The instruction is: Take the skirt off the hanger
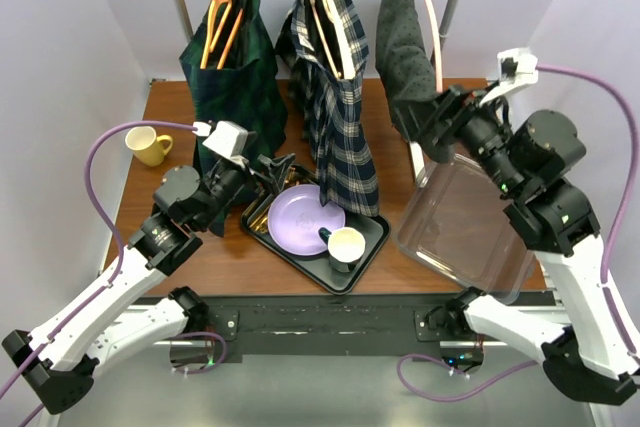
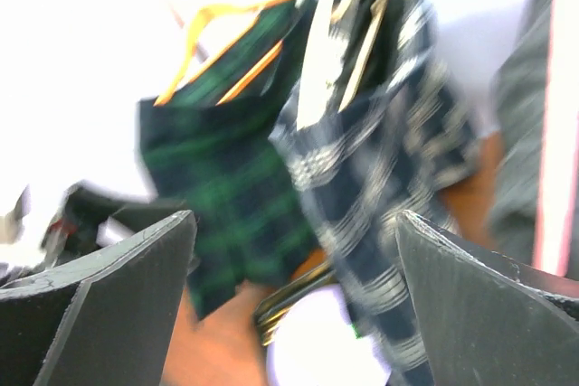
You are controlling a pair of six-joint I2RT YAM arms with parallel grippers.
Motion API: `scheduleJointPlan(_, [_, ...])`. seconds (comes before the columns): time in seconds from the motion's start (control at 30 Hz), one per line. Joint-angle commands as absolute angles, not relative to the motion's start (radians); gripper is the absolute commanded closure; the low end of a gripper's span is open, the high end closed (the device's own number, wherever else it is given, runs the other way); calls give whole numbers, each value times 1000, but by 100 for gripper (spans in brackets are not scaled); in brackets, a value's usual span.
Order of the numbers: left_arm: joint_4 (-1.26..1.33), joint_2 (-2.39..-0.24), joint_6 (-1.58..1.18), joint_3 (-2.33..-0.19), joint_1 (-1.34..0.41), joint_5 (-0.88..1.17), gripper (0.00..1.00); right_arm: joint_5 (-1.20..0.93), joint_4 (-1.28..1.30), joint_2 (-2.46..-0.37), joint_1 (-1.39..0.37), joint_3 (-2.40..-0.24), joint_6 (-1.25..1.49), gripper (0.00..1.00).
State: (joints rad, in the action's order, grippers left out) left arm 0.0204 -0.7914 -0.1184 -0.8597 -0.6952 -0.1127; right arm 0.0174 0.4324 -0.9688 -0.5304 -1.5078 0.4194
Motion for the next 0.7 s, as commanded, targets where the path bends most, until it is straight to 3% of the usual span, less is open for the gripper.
scheduleJointPlan(0.0, [69, -778, -104, -861, -696, -121, 0, 291, 390, -1075, -532, -1641, 204, 8])
scheduleJointPlan(0.17, [69, -784, -100, -861, -698, -117, 0, 570, 385, -1213, -529, -1721, -44, 17])
scheduleJointPlan(0.43, [64, -793, -100, -865, -696, -97, 0, 512, 439, -1331, -488, -1734, -69, 35])
scheduleJointPlan(0.67, [67, -792, -103, -864, -698, -84, 0, 365, 382, -1330, -362, -1622, -48, 43])
